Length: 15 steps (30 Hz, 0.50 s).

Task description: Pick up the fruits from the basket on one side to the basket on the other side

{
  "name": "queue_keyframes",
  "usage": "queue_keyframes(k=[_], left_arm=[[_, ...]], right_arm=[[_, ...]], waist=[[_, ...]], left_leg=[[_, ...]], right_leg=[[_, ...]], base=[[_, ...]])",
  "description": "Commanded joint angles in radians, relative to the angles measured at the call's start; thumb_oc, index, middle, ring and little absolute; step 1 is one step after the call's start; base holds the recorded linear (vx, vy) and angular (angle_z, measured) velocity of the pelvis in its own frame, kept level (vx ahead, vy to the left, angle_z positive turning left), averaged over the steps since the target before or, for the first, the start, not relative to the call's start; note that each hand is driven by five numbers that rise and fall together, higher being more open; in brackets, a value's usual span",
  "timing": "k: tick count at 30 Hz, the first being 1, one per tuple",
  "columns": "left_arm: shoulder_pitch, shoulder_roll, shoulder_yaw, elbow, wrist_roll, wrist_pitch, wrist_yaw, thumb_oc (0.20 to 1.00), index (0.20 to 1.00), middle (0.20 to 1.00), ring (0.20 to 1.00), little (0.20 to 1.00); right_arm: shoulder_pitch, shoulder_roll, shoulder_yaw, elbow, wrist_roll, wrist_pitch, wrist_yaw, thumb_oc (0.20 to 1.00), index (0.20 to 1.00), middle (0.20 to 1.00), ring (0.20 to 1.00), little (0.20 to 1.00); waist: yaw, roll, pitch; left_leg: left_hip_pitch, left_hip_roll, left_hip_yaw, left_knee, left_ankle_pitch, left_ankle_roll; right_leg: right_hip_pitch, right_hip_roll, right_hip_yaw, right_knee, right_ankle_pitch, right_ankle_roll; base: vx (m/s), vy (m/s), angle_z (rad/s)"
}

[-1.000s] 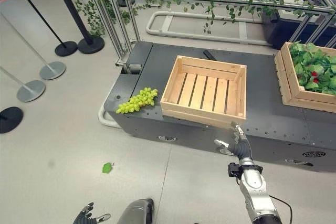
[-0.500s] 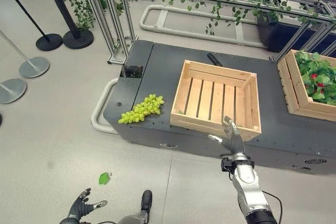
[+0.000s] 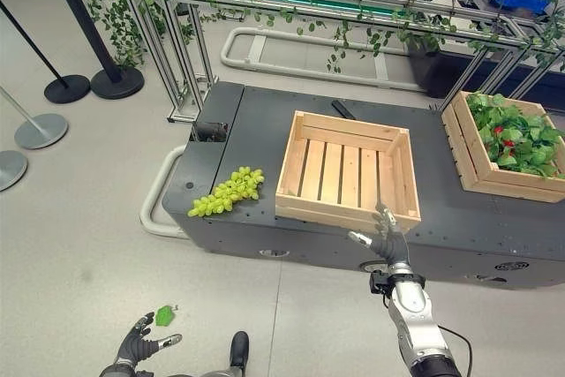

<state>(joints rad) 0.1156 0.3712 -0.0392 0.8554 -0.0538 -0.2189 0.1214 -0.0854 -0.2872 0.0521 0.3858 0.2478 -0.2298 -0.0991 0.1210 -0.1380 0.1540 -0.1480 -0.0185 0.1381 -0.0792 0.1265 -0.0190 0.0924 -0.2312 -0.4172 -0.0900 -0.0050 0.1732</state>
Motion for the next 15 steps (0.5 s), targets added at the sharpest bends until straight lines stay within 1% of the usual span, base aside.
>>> queue_keyframes(k=[1,5,6,10,11,12,13,14,15], left_arm=[[-0.021,-0.010,-0.009,0.043,0.005,-0.027,0.013,1.000,1.000,1.000,1.000,1.000],[-0.016,-0.010,-0.005,0.016,-0.017,-0.036,0.018,1.000,1.000,1.000,1.000,1.000],[-0.007,-0.001,0.000,-0.070,-0.050,-0.049,0.016,1.000,1.000,1.000,1.000,1.000],[0.024,0.013,0.044,-0.291,-0.207,-0.089,-0.010,1.000,1.000,1.000,1.000,1.000],[0.026,0.013,0.045,-0.293,-0.208,-0.087,-0.010,1.000,1.000,1.000,1.000,1.000],[0.028,0.014,0.064,-0.367,-0.240,-0.100,-0.013,1.000,1.000,1.000,1.000,1.000],[0.029,0.014,0.064,-0.368,-0.240,-0.099,-0.013,1.000,1.000,1.000,1.000,1.000],[0.029,0.013,0.083,-0.442,-0.269,-0.109,-0.018,1.000,1.000,1.000,1.000,1.000],[0.029,0.013,0.083,-0.442,-0.269,-0.109,-0.018,1.000,1.000,1.000,1.000,1.000]], right_arm=[[-0.014,-0.033,0.001,-0.003,0.014,-0.040,-0.008,1.000,1.000,1.000,1.000,1.000],[0.000,-0.032,-0.001,0.003,0.011,-0.038,-0.008,1.000,1.000,1.000,1.000,1.000],[0.013,-0.036,-0.007,-0.004,0.003,-0.037,-0.009,1.000,1.000,1.000,1.000,1.000],[0.045,-0.036,-0.029,-0.019,-0.001,-0.034,-0.007,1.000,1.000,1.000,1.000,1.000],[0.046,-0.035,-0.029,-0.019,-0.002,-0.034,-0.007,1.000,1.000,1.000,1.000,1.000],[0.055,-0.032,-0.038,-0.022,-0.004,-0.035,-0.005,1.000,1.000,1.000,1.000,1.000],[0.055,-0.031,-0.038,-0.022,-0.004,-0.035,-0.005,1.000,1.000,1.000,1.000,1.000],[0.063,-0.029,-0.040,-0.030,-0.008,-0.035,-0.001,1.000,1.000,1.000,1.000,1.000],[0.063,-0.029,-0.040,-0.030,-0.008,-0.035,-0.001,1.000,1.000,1.000,1.000,1.000]], waist=[[0.006,0.051,-0.021],[0.006,0.051,-0.021],[0.007,0.051,-0.021],[0.020,0.047,-0.018],[0.019,0.047,-0.018],[0.024,0.045,-0.018],[0.024,0.045,-0.018],[0.028,0.044,-0.019],[0.027,0.044,-0.019]], left_leg=[[0.075,0.037,-0.025,0.073,-0.111,-0.034],[0.077,0.037,-0.026,0.072,-0.111,-0.034],[0.076,0.034,-0.032,0.074,-0.112,-0.034],[0.068,0.031,-0.048,0.078,-0.110,-0.034],[0.068,0.031,-0.048,0.078,-0.111,-0.034],[0.066,0.031,-0.056,0.077,-0.110,-0.034],[0.066,0.031,-0.057,0.077,-0.110,-0.034],[0.064,0.032,-0.062,0.077,-0.108,-0.036],[0.064,0.032,-0.063,0.077,-0.108,-0.036]], right_leg=[[-0.094,0.035,0.053,0.003,0.109,0.014],[-0.088,0.036,0.045,0.003,0.104,0.013],[-0.085,0.036,0.039,0.003,0.103,0.013],[-0.082,0.035,0.026,0.003,0.100,0.013],[-0.082,0.035,0.025,0.003,0.100,0.013],[-0.080,0.035,0.018,0.003,0.098,0.011],[-0.080,0.035,0.018,0.003,0.098,0.011],[-0.077,0.036,0.011,0.003,0.094,0.009],[-0.076,0.036,0.011,0.003,0.094,0.009]], base=[[0.00,0.000,0.00],[0.00,0.000,0.00],[0.03,-0.022,0.01],[0.01,-0.019,0.04],[0.00,-0.038,0.04],[0.00,-0.024,0.04],[0.01,-0.041,0.06],[0.01,-0.017,0.05],[0.01,-0.032,0.08]])
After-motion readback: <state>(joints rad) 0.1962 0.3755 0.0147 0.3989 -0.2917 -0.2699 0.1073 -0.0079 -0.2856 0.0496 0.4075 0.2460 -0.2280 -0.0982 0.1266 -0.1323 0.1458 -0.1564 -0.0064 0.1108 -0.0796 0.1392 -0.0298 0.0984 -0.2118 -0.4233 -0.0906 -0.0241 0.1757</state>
